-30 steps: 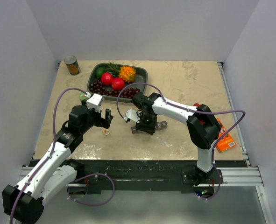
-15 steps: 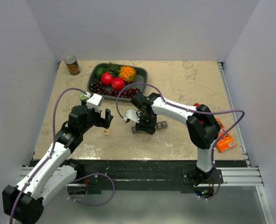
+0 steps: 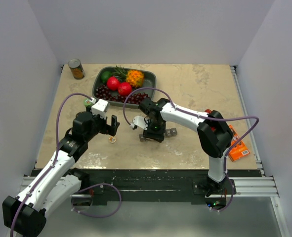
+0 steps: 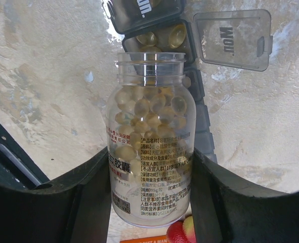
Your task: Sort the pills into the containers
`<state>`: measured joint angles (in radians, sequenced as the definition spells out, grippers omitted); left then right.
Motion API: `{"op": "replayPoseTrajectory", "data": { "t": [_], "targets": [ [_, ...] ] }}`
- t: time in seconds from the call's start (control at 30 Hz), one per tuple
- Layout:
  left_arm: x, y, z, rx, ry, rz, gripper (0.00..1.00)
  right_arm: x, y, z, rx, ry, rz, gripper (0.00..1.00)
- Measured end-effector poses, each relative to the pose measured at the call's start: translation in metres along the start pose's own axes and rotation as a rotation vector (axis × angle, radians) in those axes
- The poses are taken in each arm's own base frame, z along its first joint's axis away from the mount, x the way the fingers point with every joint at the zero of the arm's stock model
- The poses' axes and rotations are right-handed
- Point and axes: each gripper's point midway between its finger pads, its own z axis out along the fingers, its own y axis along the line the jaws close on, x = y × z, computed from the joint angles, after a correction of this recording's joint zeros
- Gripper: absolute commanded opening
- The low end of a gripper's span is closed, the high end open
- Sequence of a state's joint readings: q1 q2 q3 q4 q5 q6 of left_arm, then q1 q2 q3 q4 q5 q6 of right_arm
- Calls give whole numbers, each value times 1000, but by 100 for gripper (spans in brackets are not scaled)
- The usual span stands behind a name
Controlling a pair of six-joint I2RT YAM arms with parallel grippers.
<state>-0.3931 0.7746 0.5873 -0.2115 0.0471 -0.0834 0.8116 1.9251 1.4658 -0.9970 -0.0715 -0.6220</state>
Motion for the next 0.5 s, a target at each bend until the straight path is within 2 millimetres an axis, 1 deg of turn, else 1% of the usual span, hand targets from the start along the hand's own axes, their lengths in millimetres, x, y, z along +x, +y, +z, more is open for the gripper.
{"op": "replayPoseTrajectory", "data": {
  "t": [0.27, 0.5],
  "targets": [
    [0, 0, 0, 0, -1, 0, 100, -4, -2, -3, 7, -38, 6, 0],
    [-2, 0, -1, 1, -7, 0, 100, -5, 4, -17, 0, -119, 14, 0]
  ]
}}
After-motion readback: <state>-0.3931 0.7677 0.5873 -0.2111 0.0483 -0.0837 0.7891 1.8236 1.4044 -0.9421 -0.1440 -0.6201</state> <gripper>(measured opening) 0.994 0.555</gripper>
